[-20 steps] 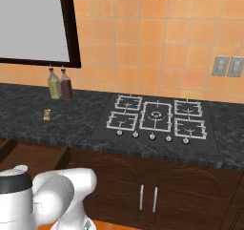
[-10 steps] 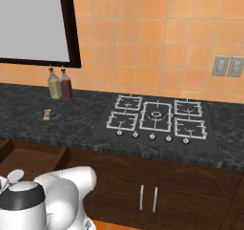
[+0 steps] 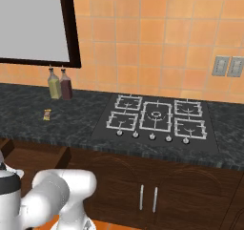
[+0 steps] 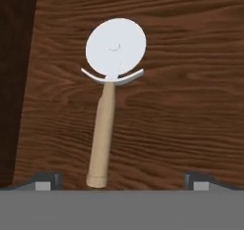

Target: Pick the pizza cutter from the drawer and place it on the counter.

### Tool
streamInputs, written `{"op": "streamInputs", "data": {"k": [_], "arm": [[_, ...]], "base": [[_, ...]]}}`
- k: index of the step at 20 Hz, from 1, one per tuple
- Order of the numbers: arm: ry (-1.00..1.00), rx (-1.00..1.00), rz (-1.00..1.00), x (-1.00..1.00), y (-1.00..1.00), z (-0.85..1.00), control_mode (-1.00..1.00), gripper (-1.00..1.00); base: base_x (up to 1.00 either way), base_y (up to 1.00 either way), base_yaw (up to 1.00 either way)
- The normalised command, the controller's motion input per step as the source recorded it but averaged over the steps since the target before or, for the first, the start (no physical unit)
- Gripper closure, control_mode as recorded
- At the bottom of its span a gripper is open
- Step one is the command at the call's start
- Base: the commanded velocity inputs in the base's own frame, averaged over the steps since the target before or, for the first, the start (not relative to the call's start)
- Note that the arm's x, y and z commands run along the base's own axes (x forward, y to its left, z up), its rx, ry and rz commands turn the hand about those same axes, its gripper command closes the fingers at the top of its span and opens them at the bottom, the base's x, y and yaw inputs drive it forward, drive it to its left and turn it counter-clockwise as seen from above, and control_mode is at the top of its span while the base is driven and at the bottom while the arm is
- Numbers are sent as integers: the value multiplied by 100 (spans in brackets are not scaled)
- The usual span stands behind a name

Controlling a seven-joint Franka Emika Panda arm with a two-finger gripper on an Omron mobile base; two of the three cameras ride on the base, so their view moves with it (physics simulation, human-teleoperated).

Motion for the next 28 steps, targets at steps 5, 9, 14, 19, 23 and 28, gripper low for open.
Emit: {"op": "streamInputs", "data": {"k": [5, 9, 14, 19, 23, 28], "arm": [[11, 0, 0, 23, 46, -31, -100, -100], [8, 0, 0, 10, 26, -53, -100, -100], [9, -3, -1, 0, 21, -51, -100, -100], [4, -7, -4, 0, 21, -34, -100, -100], [0, -5, -2, 0, 10, -25, -100, 100], [0, 0, 0, 0, 0, 0, -100, 100]], "base": [[0, 0, 0], [0, 0, 0], [0, 0, 0], [0, 0, 0], [0, 0, 0], [0, 0, 0]]}}
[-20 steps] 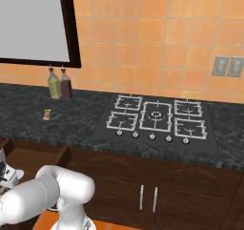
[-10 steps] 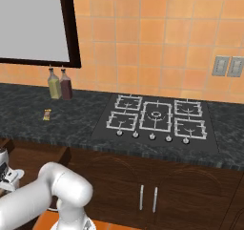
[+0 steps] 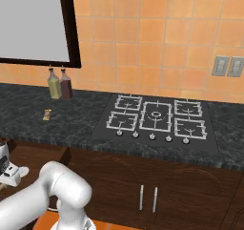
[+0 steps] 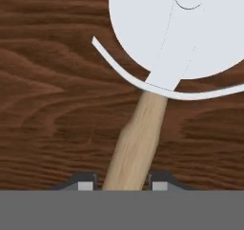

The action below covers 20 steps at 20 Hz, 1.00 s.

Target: Pick the pizza cutter from the drawer and place it on the counter.

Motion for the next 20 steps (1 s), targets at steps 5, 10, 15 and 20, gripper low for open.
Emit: {"op": "streamInputs", "data": {"k": [5, 10, 15, 20], "arm": [[-1, 0, 0, -9, -1, 6, -100, 100], [0, 0, -6, -40, -4, 77, -100, 100], [0, 0, -1, -69, -26, 100, -100, 100], [0, 0, -2, -8, -49, 100, -100, 100]], "base": [[0, 0, 0], [0, 0, 0], [0, 0, 0], [0, 0, 0]]}}
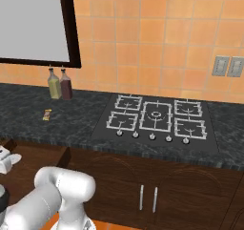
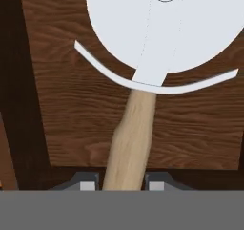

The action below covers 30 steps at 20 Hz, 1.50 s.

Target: Pick the pizza cutter from the drawer and place it on the counter.

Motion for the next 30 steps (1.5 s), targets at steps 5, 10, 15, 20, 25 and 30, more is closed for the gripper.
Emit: {"op": "streamInputs", "data": {"k": [5, 10, 15, 20, 25, 30], "arm": [[0, 3, -4, 14, -89, 100, -100, 100], [-5, 5, -1, 29, -83, 98, -100, 100], [-3, 7, 0, 94, -90, 71, -100, 100], [1, 9, 1, 100, -83, 9, -100, 100], [4, 4, 6, 100, -50, -6, -100, 100], [1, 0, 3, 100, -15, -13, -100, 100]], "base": [[0, 0, 0], [0, 0, 0], [0, 0, 0], [0, 0, 0], [0, 0, 0], [0, 0, 0]]}}
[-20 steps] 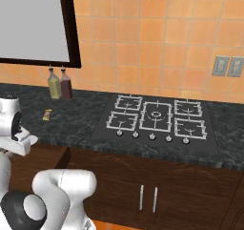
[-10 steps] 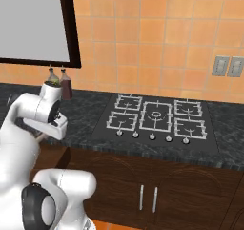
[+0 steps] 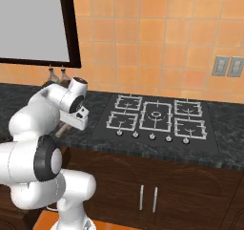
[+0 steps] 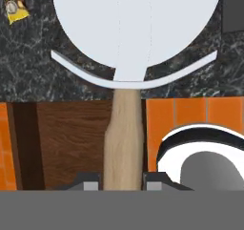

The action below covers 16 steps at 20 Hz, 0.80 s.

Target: Pick the pizza cutter from the drawer and place it on the counter.

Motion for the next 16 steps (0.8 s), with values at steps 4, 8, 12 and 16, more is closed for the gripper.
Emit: {"op": "streamInputs", "data": {"k": [4, 8, 12, 16], "arm": [[0, -11, 4, 100, 1, -49, -100, 100], [0, -17, 0, 100, 0, -50, -100, 100], [0, -8, 0, 100, -2, -55, -100, 100], [-5, -7, 0, 90, 1, -68, -100, 100]], "base": [[0, 0, 0], [0, 0, 0], [0, 0, 0], [0, 0, 0]]}}
